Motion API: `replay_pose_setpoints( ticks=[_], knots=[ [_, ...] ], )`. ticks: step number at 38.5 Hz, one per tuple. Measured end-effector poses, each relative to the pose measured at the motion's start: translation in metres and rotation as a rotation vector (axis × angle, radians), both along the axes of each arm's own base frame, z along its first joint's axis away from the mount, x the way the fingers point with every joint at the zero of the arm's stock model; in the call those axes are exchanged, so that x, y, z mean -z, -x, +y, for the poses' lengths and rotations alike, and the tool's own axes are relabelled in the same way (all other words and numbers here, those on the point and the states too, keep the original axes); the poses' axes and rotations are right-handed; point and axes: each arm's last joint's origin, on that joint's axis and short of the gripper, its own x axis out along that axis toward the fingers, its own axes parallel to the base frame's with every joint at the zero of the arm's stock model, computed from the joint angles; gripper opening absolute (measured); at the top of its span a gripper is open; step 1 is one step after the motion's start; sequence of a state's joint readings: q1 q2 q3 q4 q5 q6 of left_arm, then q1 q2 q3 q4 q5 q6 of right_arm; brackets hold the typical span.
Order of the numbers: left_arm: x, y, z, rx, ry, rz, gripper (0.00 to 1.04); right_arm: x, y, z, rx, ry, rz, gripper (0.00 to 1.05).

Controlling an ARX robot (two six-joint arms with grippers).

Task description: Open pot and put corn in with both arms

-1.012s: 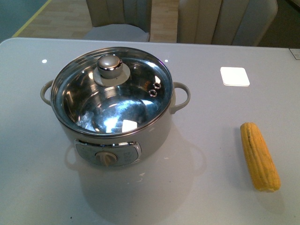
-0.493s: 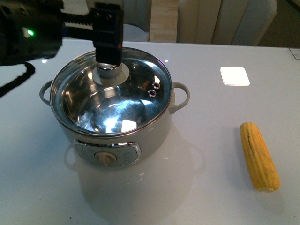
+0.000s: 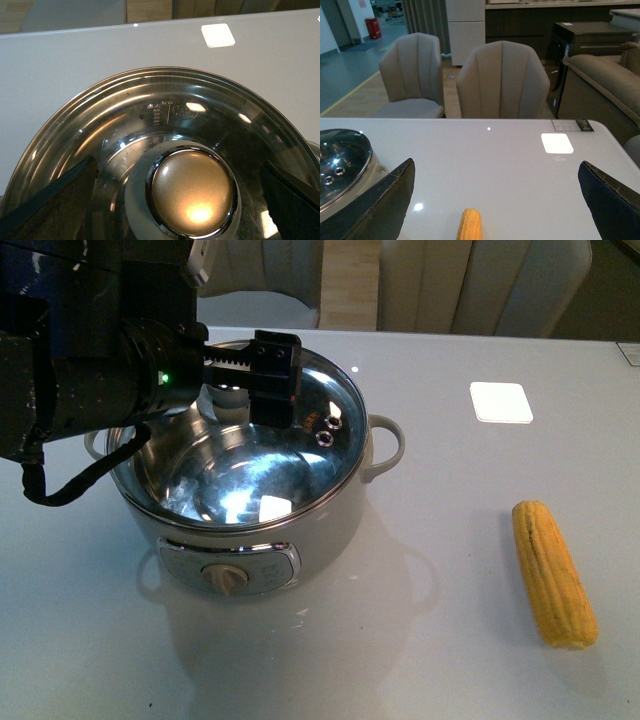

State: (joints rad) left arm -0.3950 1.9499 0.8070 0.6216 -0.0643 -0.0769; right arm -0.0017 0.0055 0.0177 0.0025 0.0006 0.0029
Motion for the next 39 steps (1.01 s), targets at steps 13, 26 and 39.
replay_pose_setpoints(
  ticks=[13, 26, 39],
  knots=[
    [0.016, -0.002, -0.008, -0.001, -0.007, 0.032, 0.98, 0.000, 0.000, 0.000, 0.000, 0.000, 0.000, 0.96],
    [0.017, -0.006, -0.011, -0.011, 0.003, 0.026, 0.83, 0.000, 0.000, 0.000, 0.000, 0.000, 0.000, 0.96],
    [0.016, -0.006, -0.014, -0.030, -0.019, -0.001, 0.45, 0.000, 0.000, 0.000, 0.000, 0.000, 0.000, 0.96]
  ],
)
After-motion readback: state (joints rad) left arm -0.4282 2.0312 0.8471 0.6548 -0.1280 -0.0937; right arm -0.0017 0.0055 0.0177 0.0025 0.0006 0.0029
